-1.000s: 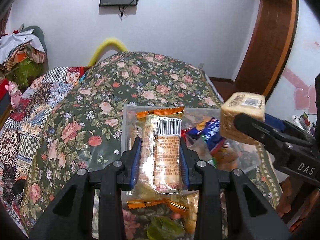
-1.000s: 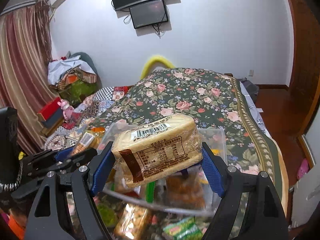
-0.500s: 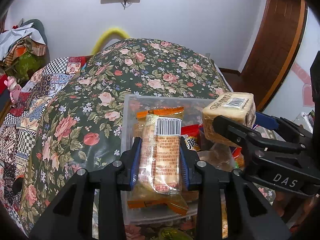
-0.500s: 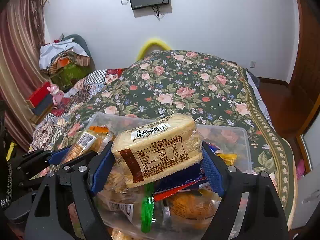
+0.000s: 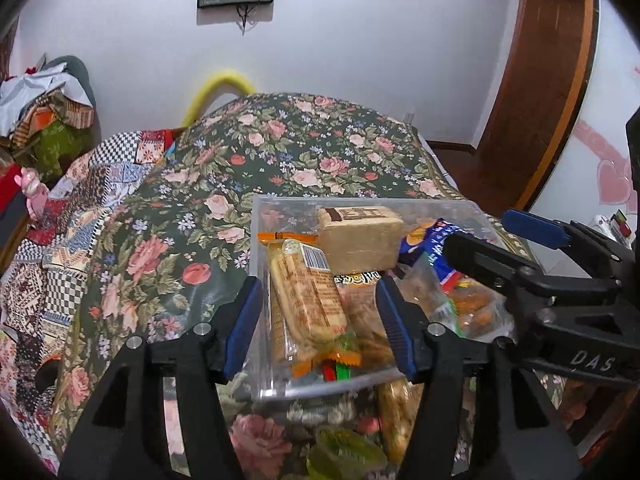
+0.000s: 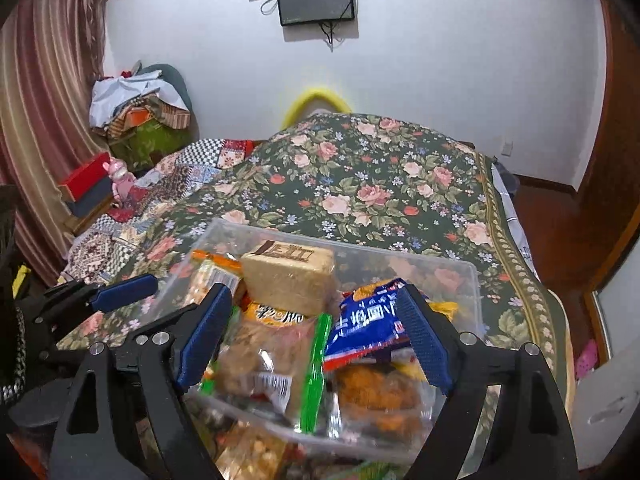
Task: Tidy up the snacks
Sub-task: 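Lower the biscuit pack and bread pack into the clear box and open both grippers, then grasp the green jelly cup with the left gripper while the right grasps the long biscuit roll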
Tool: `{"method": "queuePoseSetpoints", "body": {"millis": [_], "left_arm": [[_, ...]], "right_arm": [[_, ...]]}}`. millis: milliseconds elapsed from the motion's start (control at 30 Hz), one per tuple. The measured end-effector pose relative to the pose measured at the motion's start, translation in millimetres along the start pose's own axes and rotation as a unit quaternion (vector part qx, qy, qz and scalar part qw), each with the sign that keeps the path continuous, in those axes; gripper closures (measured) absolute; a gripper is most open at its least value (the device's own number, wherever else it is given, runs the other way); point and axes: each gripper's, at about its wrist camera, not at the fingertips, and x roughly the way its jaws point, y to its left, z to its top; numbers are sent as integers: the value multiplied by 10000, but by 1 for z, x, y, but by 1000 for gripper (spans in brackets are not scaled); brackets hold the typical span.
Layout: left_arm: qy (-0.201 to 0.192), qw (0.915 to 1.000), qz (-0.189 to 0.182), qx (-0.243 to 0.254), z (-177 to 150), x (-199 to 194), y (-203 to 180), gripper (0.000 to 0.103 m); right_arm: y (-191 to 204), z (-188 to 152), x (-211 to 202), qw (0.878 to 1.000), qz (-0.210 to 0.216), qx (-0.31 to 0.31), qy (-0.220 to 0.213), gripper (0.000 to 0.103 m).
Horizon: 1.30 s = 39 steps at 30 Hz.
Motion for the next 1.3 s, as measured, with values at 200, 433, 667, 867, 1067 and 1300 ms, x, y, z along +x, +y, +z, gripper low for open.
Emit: {"method": "queuePoseSetpoints", "body": {"millis": [200, 433, 667, 867, 1067, 1300], "left_arm": [[-145, 9999, -67, 14, -9, -34, -2, 40], [-201, 9997, -135, -88, -30, -66, -2, 36], [61, 9999, -110, -94, -62, -73, 1, 34], [454, 9989, -106, -94, -100, -64, 6, 33], [757, 9971, -103, -28, -122, -44, 6, 33], [989, 9950, -120, -41, -125, -14, 5, 33]], "right_arm": [[-4, -16, -32, 9999, -106, 3, -101, 21], [-16, -46, -62, 9996, -229, 134, -54, 21], [-29, -92, -79, 9984, -474, 187, 259, 20], [-39, -127, -81, 9955, -405, 544, 658, 20], [-37, -153, -68, 9904, 9, 835, 1101, 18], [-31, -163, -43, 9823, 337, 1091, 1482, 18]]}}
